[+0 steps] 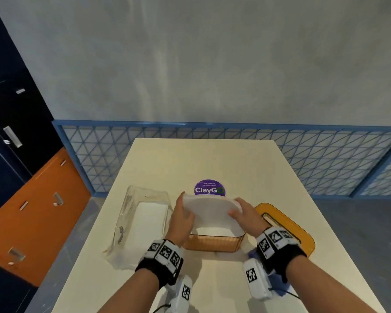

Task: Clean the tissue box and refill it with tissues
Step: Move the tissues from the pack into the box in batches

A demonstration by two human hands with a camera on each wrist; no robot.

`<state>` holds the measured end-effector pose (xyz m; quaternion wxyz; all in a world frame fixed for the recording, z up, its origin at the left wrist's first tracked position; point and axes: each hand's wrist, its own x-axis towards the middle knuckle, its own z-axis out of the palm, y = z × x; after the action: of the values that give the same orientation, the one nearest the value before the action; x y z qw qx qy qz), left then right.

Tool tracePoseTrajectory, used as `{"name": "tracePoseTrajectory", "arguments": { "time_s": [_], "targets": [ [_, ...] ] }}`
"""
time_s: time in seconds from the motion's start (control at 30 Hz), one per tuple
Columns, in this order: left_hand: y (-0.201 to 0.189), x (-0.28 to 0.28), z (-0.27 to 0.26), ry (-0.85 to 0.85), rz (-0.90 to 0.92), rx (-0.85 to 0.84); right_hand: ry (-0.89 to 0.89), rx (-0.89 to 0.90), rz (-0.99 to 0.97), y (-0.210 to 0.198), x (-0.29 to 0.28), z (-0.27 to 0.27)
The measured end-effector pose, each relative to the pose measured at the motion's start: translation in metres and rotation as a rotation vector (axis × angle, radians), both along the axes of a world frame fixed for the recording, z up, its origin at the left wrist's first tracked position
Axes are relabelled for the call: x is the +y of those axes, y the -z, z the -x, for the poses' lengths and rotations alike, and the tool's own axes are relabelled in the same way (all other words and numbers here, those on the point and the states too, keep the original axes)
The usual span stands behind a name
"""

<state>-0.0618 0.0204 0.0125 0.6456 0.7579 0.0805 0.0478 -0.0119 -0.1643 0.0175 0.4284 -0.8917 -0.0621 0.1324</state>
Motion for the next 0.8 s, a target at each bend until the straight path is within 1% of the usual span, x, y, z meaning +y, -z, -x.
{"name": "tracePoseTrajectory", "arguments": {
  "time_s": [0.07,0.13,0.2,0.3,0.4,0.47,0.53,0.6,0.67,0.73,0.77,0.8],
  "targets": [
    [0.006,-0.002,0.003,-0.004,-0.067,-0.053,0.065,0.04,0.003,0.012,0.001,0.002],
    [0.008,0.0,0.001,-0.018,-0.142,-0.034,0.142,0.027,0.004,0.013,0.004,-0.003],
    [0.009,0.002,-0.005,-0.073,-0.262,0.051,0.191,0.017,0.024,0.009,0.005,-0.01],
    [0.01,0.003,-0.014,-0.149,-0.42,0.233,0.209,0.072,0.091,0.007,0.006,-0.019],
    [0.008,-0.001,-0.019,-0.111,-0.643,0.4,0.174,0.12,0.225,0.01,0.008,-0.019],
    [0.009,-0.005,-0.022,-0.068,-0.776,0.443,0.157,0.111,0.287,0.011,0.01,-0.017],
    [0.01,-0.007,-0.025,-0.027,-0.845,0.47,0.132,0.079,0.325,0.012,0.011,-0.014],
    [0.011,-0.009,-0.027,0.012,-0.9,0.476,0.076,0.037,0.394,0.012,0.013,-0.009],
    [0.011,-0.011,-0.025,0.033,-1.022,0.43,-0.003,-0.077,0.49,0.011,0.015,-0.002],
    [0.011,-0.014,-0.022,0.027,-1.196,0.308,-0.063,-0.277,0.582,0.008,0.015,0.003],
    [0.012,-0.014,-0.022,0.049,-1.262,0.237,-0.104,-0.357,0.617,0.008,0.015,0.004],
    [0.013,-0.014,-0.022,0.115,-1.315,0.19,-0.163,-0.389,0.654,0.007,0.014,0.003]
  ]
}}
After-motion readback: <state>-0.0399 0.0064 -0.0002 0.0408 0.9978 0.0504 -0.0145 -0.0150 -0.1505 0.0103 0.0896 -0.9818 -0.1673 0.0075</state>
